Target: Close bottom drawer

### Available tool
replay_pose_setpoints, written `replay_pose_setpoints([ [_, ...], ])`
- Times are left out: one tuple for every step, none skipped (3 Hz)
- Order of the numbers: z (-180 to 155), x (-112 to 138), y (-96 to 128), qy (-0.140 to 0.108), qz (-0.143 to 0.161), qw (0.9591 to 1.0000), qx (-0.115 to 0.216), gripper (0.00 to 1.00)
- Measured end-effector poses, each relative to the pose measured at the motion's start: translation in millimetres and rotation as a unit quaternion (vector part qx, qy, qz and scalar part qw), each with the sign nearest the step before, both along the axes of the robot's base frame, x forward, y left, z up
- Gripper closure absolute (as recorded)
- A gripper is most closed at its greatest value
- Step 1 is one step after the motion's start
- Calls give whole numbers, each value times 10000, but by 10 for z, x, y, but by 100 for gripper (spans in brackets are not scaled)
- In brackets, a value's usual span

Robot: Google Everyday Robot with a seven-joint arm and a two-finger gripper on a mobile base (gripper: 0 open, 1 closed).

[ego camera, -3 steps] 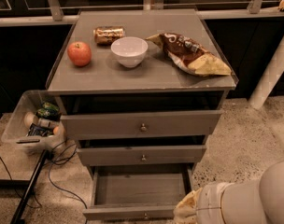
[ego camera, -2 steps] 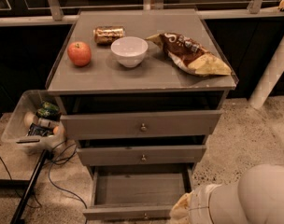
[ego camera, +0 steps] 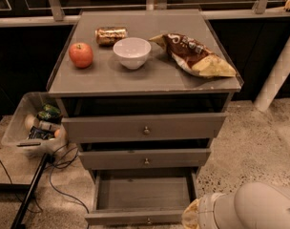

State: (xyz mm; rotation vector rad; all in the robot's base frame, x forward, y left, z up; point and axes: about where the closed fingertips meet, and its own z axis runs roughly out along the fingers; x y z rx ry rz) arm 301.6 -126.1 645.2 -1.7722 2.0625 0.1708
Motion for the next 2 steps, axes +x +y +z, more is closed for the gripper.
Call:
replay_pose_setpoints([
  [-363, 136, -185, -195, -118, 9997, 80, 100],
  [-624, 297, -304, -269, -156, 9994, 118, 100],
])
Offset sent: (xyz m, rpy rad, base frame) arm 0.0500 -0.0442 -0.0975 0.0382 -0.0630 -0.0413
